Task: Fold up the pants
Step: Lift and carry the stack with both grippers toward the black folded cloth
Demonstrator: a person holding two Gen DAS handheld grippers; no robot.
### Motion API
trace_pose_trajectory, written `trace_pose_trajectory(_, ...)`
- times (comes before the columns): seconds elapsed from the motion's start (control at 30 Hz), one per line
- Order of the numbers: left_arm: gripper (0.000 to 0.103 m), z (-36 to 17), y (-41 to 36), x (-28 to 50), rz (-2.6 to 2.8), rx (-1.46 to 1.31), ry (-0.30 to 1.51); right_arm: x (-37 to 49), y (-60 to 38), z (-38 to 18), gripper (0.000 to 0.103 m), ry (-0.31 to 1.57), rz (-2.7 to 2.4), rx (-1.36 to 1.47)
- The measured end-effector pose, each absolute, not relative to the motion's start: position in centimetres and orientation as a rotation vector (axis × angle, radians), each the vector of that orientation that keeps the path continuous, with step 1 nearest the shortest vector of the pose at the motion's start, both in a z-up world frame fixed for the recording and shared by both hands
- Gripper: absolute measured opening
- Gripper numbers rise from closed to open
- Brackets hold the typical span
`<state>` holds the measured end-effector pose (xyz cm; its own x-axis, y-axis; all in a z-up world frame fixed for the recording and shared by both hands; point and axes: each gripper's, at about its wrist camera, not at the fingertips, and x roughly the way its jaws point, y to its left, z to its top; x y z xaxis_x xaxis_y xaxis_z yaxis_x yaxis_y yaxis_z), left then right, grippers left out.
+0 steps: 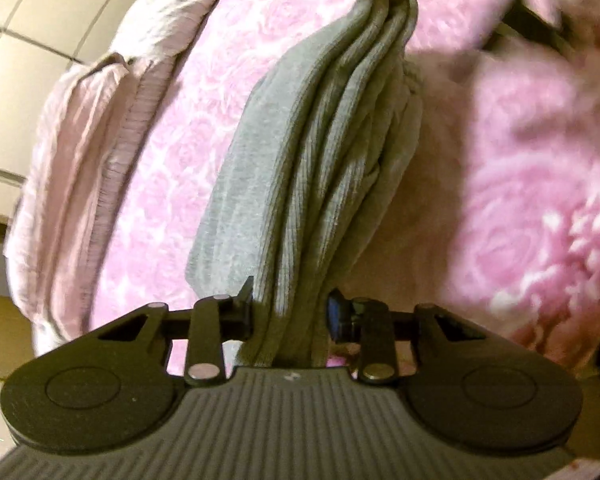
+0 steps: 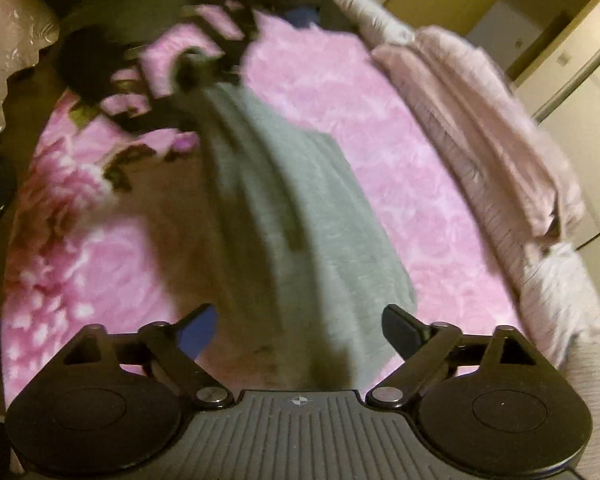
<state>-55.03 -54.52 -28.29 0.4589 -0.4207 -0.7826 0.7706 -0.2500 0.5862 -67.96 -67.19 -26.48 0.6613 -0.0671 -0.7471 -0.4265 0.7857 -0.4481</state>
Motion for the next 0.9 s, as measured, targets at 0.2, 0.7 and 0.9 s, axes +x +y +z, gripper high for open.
trace_pose_trajectory(0.2,0.029,-25.0,-56.5,-52.0,-1.249,1.339,0.49,-68.2,-63.9,-30.0,0.092,0.694,0.148,-0.811)
trace_pose_trajectory(0.7,0.029,-22.4,-57.3,-49.2,-1.32,1.228,0.63,-65.1,-66.2,-31.6,0.092,0.737,0.03,-0.959)
trace_pose_trajectory(0.9,0.029,-22.1,-57.6,-48.6,-1.342,1.23,0.633,-68.5,-63.9,-28.0,0.101,0.573,0.021,-0.951)
